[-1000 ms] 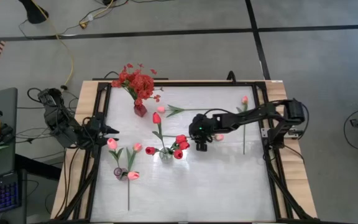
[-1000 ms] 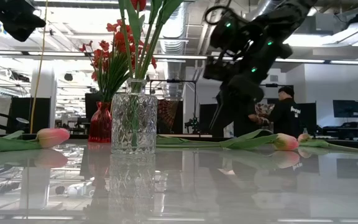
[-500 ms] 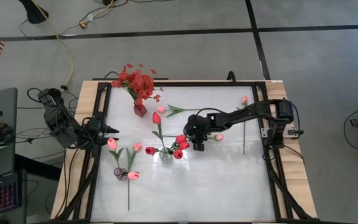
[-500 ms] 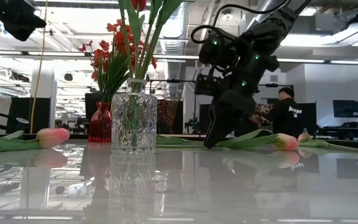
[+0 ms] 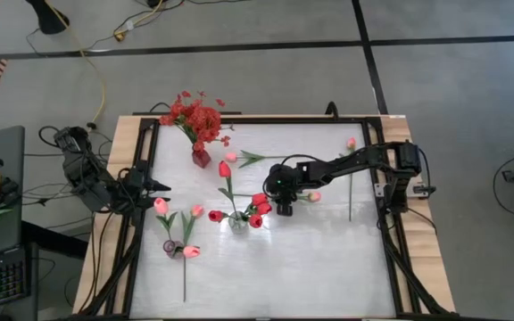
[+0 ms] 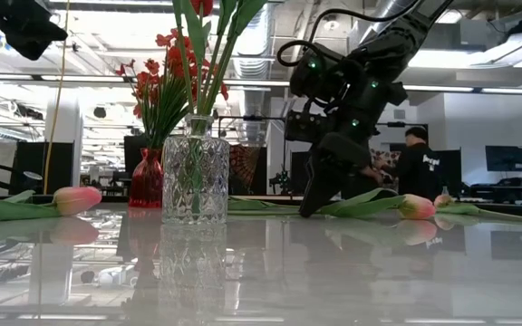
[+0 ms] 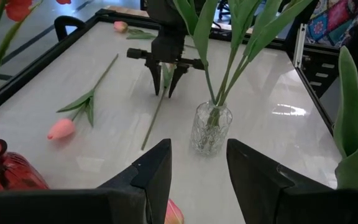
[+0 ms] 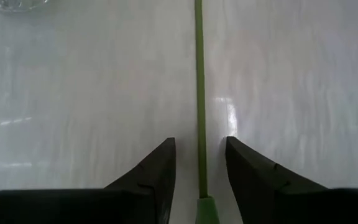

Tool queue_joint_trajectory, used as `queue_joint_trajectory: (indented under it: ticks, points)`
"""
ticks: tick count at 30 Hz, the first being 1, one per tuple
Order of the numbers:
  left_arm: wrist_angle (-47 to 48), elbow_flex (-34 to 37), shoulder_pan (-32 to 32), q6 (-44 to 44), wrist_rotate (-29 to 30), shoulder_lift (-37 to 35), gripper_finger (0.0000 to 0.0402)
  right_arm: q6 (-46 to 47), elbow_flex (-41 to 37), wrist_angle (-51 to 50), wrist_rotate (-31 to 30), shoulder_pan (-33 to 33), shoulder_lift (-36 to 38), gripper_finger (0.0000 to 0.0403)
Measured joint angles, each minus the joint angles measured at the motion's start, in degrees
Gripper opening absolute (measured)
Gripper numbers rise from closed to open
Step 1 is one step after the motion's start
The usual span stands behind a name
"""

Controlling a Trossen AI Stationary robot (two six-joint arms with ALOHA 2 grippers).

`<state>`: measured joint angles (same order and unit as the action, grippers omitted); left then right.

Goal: Sort flowers into vase by color
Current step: Put the pink flower into the purple vase

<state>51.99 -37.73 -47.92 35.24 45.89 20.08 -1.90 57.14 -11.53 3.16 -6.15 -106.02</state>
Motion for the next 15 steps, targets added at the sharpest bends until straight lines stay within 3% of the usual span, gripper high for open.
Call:
queue_joint_trajectory:
  ticks: [12, 15]
  points:
    - [0.02, 0.0, 0.02, 0.13, -0.63, 0.0, 0.0142, 1.07, -0.22, -4.11, -3.14, 0.01, 1.54, 0.0019]
    - [0.02, 0.0, 0.0, -0.2, -0.68, 0.0, 0.0142, 1.52, -0.46, -7.73, -3.82, -0.41, 4.45, 0.0017]
